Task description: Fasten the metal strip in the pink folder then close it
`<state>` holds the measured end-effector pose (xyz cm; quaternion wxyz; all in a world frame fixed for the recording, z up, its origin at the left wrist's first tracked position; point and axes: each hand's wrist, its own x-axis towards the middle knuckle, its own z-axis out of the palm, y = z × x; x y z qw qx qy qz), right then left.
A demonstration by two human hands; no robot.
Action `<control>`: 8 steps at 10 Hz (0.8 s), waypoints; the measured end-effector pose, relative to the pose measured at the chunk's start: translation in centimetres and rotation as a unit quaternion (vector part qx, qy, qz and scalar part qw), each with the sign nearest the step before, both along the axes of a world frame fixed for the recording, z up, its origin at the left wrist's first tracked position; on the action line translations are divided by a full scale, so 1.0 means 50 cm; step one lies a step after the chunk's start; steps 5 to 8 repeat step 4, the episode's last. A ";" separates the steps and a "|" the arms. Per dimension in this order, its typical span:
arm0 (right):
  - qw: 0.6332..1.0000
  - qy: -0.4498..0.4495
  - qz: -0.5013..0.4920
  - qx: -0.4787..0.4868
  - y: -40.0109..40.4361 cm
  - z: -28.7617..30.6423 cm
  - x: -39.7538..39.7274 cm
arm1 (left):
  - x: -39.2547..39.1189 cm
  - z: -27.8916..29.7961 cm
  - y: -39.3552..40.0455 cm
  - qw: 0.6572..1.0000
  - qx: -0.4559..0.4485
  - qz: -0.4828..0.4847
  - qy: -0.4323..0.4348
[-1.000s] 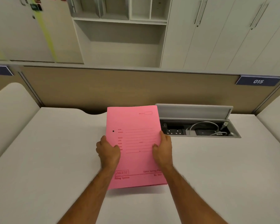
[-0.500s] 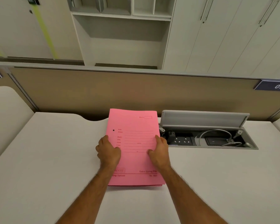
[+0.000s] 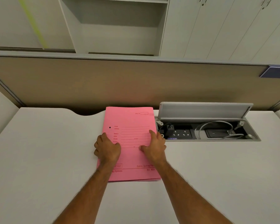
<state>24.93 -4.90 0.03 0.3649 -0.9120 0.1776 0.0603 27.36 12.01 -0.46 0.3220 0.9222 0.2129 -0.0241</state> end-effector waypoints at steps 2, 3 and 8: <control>0.999 0.017 0.001 -0.050 0.005 -0.010 -0.007 | -0.012 -0.005 -0.005 0.998 0.039 -0.008 0.038; 0.998 0.007 -0.013 -0.064 0.003 -0.006 -0.017 | -0.020 0.008 -0.017 0.996 0.069 -0.016 0.045; 0.995 -0.043 -0.024 -0.087 -0.008 0.004 -0.030 | -0.028 0.023 -0.046 0.994 0.099 -0.038 0.007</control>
